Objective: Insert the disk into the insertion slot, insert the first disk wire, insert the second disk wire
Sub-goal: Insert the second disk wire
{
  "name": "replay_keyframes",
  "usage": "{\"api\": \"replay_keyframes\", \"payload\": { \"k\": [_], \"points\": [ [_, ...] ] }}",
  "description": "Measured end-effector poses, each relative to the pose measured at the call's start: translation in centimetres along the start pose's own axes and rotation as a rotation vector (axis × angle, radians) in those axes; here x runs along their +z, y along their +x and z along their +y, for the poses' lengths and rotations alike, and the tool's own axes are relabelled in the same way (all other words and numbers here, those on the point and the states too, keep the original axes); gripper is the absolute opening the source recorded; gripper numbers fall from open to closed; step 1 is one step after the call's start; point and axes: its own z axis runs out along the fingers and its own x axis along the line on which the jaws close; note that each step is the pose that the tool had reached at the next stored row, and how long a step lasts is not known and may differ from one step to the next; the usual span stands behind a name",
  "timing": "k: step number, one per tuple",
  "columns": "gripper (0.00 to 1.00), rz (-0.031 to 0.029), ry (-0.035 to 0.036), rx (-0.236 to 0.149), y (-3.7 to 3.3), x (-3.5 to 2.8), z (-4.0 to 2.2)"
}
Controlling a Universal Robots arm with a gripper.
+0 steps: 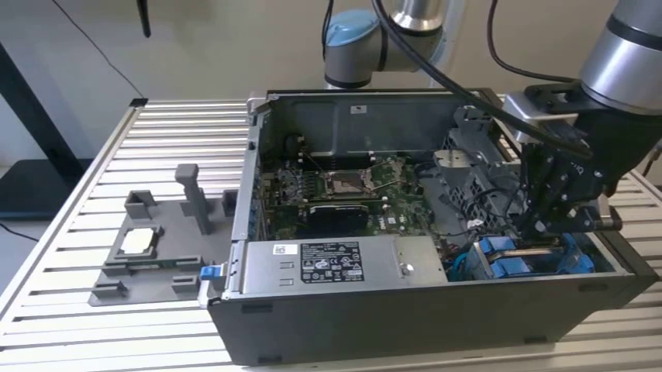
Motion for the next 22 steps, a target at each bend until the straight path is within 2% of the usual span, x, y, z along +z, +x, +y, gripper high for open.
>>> {"api": "replay_keyframes", "payload": {
  "k": [11,22],
  "points": [
    [0.16,0.0001,0.0053,0.007,-0.02,0.3,-0.01],
    [0.16,0.0001,0.0065,0.008,-0.13,0.44,-0.01]
  ]
}}
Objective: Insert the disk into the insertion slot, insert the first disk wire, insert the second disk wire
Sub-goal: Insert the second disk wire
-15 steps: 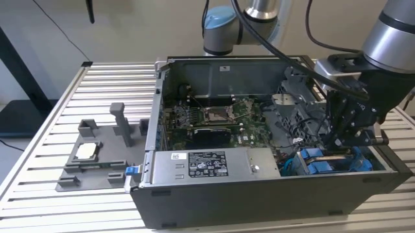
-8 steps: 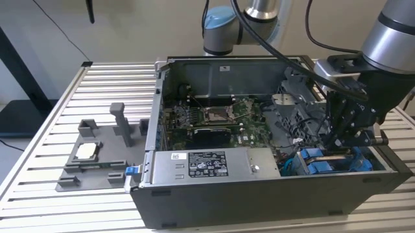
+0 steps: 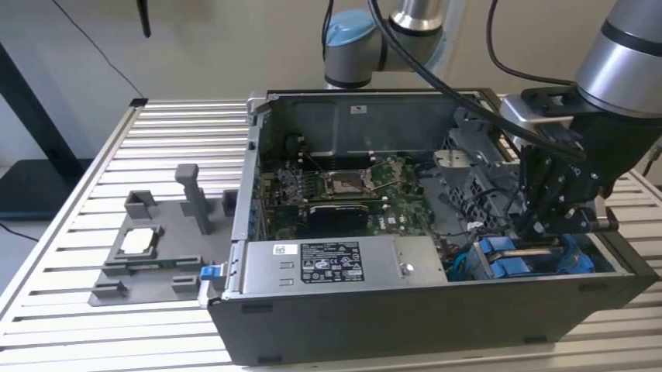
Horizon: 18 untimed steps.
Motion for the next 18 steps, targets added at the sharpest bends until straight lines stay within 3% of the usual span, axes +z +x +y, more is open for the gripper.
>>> {"api": "replay_keyframes", "payload": {
  "k": [9,18],
  "points": [
    [0.16,0.0006,0.0006,0.0,0.0,0.45,0.01],
    [0.17,-0.0004,0.0006,0.0,0.0,0.51,0.01]
  ]
}}
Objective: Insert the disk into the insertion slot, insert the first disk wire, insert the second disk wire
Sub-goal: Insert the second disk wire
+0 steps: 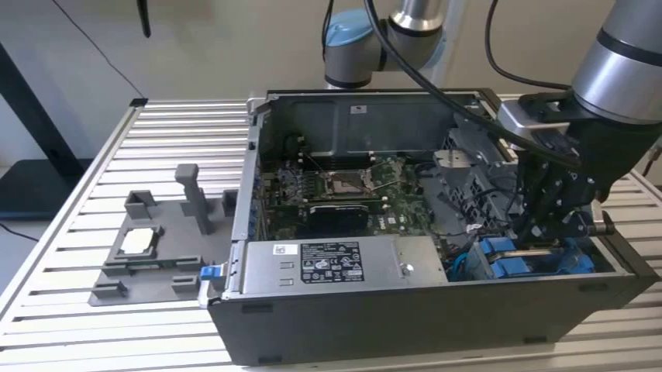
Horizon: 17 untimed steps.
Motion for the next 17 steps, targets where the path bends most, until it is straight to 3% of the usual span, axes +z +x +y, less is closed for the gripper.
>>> {"api": "replay_keyframes", "payload": {
  "k": [1,2,11,17],
  "points": [
    [0.17,-0.0003,0.0,0.0,0.0,0.02,0.0],
    [0.24,-0.0002,0.0,0.0,0.0,0.02,0.0],
    [0.24,0.0,-0.0001,0.0,-0.01,-0.71,-0.01],
    [0.24,0.0,-0.0001,0.0,-0.02,-1.69,-0.02]
  ]
}}
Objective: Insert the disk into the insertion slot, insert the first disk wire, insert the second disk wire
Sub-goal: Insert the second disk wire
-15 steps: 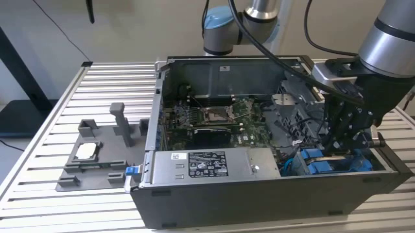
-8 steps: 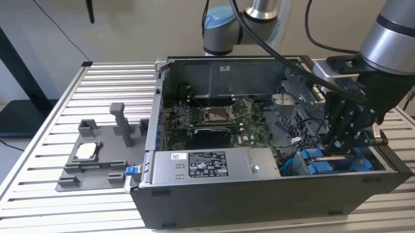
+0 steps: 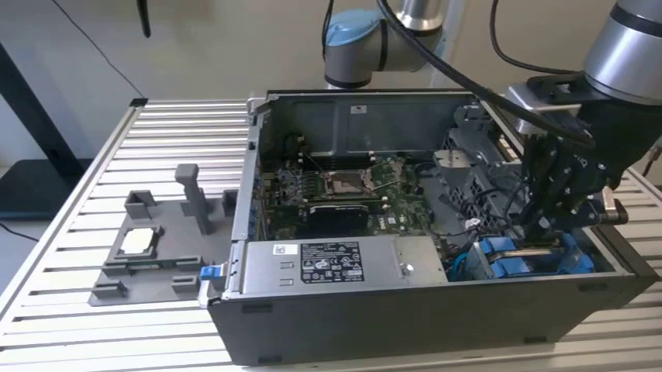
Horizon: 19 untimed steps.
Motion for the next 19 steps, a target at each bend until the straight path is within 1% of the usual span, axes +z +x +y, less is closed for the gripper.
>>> {"api": "replay_keyframes", "payload": {
  "k": [7,15,17,19],
  "points": [
    [0.24,0.0001,0.0,0.0,-0.04,-1.64,-0.04],
    [0.24,0.0,0.0,0.0,-0.07,-3.11,-0.05],
    [0.24,-0.0001,0.0,0.0,-0.08,-3.31,-0.05],
    [0.24,-0.0002,0.0001,0.0,-0.08,-3.31,-0.05]
  ]
}}
